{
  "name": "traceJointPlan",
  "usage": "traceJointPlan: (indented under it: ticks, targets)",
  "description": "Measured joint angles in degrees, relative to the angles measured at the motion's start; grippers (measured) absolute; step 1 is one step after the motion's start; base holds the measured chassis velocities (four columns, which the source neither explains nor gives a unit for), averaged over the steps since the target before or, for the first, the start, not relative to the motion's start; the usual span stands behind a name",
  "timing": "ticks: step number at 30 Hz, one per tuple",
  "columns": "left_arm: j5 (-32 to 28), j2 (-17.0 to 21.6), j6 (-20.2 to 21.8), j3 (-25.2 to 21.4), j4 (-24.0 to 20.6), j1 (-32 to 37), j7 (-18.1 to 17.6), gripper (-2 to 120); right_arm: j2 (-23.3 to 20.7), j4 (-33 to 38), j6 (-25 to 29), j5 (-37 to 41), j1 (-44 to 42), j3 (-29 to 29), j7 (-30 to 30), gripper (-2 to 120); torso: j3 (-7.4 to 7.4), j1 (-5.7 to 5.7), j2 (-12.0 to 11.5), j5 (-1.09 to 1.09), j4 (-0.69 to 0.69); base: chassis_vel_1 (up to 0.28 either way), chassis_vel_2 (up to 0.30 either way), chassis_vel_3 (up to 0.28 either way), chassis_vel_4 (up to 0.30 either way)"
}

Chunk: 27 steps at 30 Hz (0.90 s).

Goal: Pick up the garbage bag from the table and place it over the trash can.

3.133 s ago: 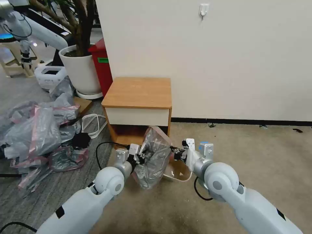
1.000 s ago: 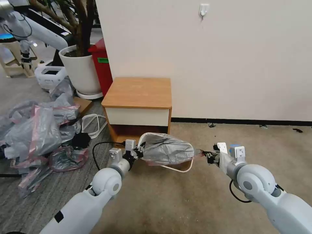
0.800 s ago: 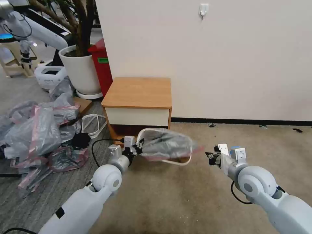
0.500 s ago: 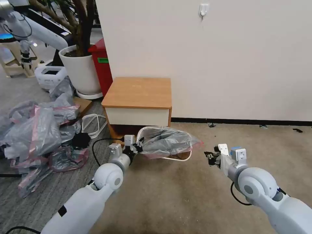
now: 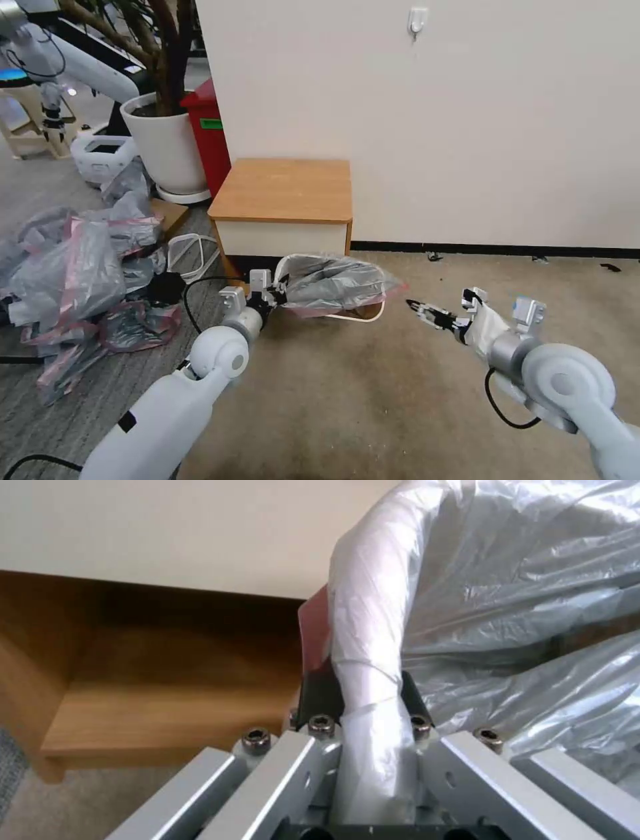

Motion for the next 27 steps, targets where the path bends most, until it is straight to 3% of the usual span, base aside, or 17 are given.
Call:
traceJointPlan:
  ticks: [10, 27]
  targets:
    - [0.0, -0.3, 0.0, 0.4, -0.9, 0.5, 0.0, 3, 7.7, -2.5, -1.4, 3.6, 4.0, -3.6, 4.2, 96, 0.00, 0.00, 0.0, 0.01, 0.00, 0.000, 0.000, 0.000, 0.000]
    - [0.2, -0.9, 0.2, 0.5, -2.4, 1.2, -0.1, 3, 13.3, -4.9, -1.2, 2.6, 5.7, -4.1, 6.8, 85, 0.00, 0.01, 0.0, 0.02, 0.00, 0.000, 0.000, 0.000, 0.000]
